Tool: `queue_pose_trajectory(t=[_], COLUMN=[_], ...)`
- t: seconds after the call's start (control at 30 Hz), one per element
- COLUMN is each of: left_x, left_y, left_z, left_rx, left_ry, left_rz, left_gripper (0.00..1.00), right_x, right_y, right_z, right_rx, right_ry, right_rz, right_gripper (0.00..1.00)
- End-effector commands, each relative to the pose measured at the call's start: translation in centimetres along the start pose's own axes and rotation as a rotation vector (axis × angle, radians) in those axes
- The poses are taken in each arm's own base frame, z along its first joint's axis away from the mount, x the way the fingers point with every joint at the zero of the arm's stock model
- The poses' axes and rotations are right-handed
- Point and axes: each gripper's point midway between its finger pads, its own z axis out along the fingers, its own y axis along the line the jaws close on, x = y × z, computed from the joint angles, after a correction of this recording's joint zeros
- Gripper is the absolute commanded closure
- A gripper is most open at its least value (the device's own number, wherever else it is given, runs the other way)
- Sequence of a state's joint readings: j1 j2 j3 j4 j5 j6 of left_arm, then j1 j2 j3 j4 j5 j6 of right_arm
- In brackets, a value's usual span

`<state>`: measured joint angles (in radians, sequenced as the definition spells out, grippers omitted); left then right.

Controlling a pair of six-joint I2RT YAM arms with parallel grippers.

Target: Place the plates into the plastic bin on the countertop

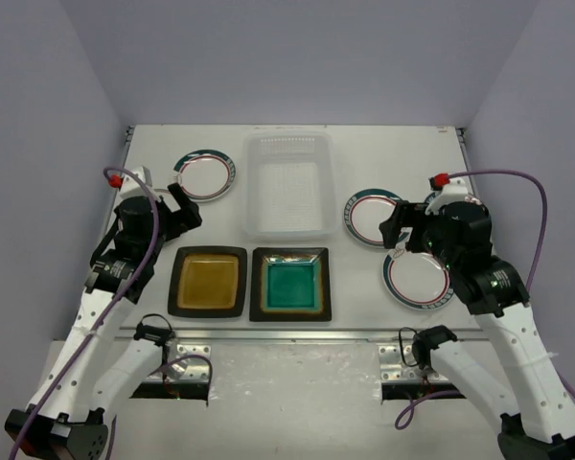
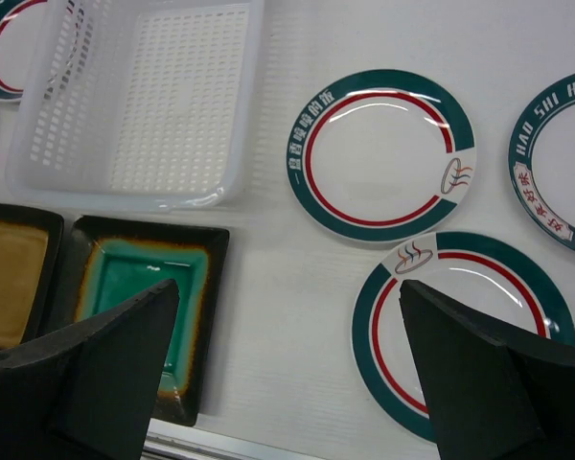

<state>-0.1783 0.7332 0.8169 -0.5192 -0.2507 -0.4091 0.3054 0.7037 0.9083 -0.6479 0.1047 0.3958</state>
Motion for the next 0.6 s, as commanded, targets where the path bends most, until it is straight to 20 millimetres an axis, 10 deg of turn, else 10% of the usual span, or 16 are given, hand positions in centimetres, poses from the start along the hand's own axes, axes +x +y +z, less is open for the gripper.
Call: queue_pose_trajectory(t=[0.0,0.43,0.57], left_x=[-0.8,-0.8,-0.8], left_y=[-1.1,-1.5,-1.7], left_z=[-0.4,-0.7,-0.8], left_rx=[0.055,0.078,0.088], left_ry=[-0.038,-0.042,-0.047], left_rz=[-0.009,0.001,0.0], left_gripper=[0.0,0.0,0.0], right_x=[-1.0,-1.3,1.9], right_y=[0.0,1.1,4.5], right_z=[-0.1,-0.7,1.4], right_rx=[0.005,-0.06,-0.244], right_ry=[-0.047,-0.073,0.049], right_rz=[0.006,0.027,0.085], right_gripper=[0.01,0.01,0.01])
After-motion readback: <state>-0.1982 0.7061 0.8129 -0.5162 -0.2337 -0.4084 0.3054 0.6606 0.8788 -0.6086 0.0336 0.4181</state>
